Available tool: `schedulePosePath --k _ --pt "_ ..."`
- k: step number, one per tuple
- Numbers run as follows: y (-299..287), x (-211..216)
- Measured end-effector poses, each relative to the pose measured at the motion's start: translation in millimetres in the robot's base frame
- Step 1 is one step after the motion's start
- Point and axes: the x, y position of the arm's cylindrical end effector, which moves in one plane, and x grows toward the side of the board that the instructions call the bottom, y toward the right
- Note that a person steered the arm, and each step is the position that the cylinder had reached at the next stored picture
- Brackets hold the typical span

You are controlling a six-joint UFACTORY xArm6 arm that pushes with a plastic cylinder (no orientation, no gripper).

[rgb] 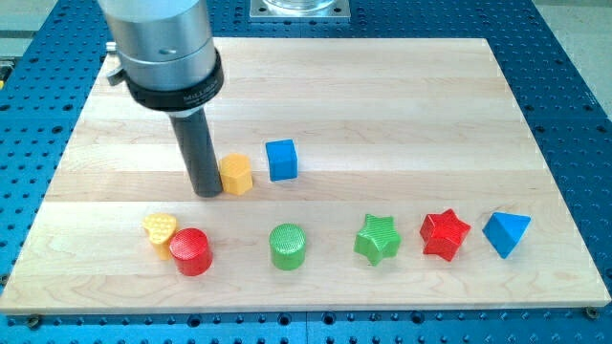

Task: Move the yellow heart to the bottom of the yellow hexagon

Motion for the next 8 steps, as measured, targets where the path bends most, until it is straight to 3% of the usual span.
schedulePosePath --k 1,2,3,4,5,8 --pt "-11 -3" --pt "-98 -13" --pt "-171 56" --pt "-176 124" --pt "-174 140" --pt "-78 103"
